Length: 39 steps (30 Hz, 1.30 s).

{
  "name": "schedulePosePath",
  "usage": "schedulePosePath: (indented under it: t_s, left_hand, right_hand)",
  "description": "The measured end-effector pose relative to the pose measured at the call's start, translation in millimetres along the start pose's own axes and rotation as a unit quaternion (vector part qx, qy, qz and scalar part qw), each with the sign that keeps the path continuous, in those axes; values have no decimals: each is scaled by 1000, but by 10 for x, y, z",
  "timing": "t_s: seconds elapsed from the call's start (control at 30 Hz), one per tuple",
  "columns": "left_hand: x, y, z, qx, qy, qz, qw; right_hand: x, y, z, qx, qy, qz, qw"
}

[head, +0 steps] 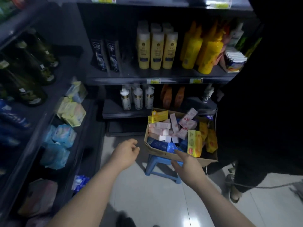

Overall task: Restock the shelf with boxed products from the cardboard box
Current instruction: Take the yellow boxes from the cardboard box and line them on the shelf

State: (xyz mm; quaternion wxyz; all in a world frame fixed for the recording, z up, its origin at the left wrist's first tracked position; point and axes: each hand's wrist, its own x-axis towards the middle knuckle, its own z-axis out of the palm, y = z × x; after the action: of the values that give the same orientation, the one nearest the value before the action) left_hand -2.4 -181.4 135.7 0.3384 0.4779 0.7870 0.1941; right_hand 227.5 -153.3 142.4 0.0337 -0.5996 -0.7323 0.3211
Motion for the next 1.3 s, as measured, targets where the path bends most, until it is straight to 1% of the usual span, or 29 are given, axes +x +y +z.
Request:
schedulePosePath:
  t_s: [0.17, 0.33, 0.53, 0.73, 0.9, 1.0, 1.1, 1.17, 1.3]
  left_hand:
    - [769, 30, -33, -25, -14, -26, 999]
    - [1618, 80, 73, -48, -56, -42, 996]
    - [2493, 109, 382, -31, -91, -59, 994]
    - [3053, 78, 754, 7, -91, -42, 995]
    - [3259, 44, 1000, -18, -104, -31, 994]
    - [3262, 46, 1085, -36, -59, -30, 997]
    - [3153, 62, 1096, -60, -4, 0, 998]
    - [3061, 38, 1120, -98, 42, 18, 994]
    - [2794, -19, 1205, -180, 94, 8, 979]
  right_hand:
    - [626, -19, 109, 4, 2, 14, 1000]
    - [1229, -80, 203, 11, 14, 54, 998]
    - [1802, -50, 335, 28, 38, 93, 995]
    - [2124, 124, 529, 47, 50, 132, 989]
    - [2199, 311, 669, 64, 59, 130, 988]
    - [2169, 422, 682, 64, 66, 131, 987]
    - [2102, 564, 676, 80, 67, 150, 983]
    - [2055, 683, 685, 87, 74, 162, 980]
    - [1995, 985, 676, 59, 105, 240, 963]
